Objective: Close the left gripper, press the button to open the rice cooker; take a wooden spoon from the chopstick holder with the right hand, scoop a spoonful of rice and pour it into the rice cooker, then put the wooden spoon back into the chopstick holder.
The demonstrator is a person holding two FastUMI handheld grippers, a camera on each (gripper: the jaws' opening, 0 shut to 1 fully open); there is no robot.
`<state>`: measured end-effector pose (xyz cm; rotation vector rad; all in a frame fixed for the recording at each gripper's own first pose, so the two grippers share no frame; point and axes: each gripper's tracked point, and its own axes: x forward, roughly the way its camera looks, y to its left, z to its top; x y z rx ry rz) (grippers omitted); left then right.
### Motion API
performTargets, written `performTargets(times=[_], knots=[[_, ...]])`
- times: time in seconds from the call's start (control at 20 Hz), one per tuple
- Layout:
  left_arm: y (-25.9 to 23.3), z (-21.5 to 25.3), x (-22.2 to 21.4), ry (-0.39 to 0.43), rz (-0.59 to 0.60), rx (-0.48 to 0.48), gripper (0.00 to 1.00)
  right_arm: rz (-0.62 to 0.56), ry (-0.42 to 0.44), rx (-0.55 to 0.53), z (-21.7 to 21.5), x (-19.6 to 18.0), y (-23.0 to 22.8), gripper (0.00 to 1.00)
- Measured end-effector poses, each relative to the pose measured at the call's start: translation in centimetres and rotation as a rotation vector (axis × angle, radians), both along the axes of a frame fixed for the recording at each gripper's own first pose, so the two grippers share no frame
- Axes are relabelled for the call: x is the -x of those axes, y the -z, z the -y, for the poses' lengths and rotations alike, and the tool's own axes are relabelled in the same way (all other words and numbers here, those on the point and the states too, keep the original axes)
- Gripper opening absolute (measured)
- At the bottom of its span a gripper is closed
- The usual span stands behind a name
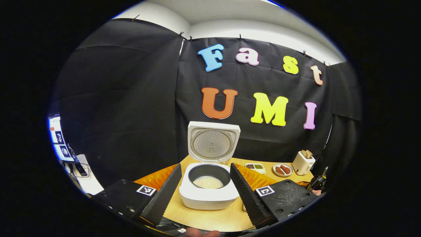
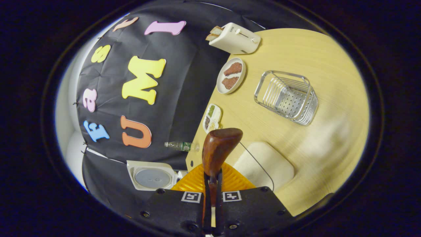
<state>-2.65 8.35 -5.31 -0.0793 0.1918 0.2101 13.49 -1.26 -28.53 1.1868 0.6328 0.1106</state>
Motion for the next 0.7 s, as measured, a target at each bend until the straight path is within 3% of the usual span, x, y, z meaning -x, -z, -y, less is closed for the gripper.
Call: performTargets(times=[0.25, 0.5, 0.7], knots=[[-1.9, -0.1, 0.7, -0.003, 0.085, -0.047, 0.94, 0.087, -0.067, -0.012, -2.6, -1.8, -7.0, 0.1], [-2.1, -1.8, 2.8, -0.053, 0.11, -0.061, 0.94, 0.172, -0.193, -0.028, -10.1, -3.7, -12.2, 0.1], [-1.5, -3.4, 4.5, -0.113, 0.096, -0.06, 0.94, 0.204, -0.301, 0.013, -16.7, -5.3, -13.1, 0.1]])
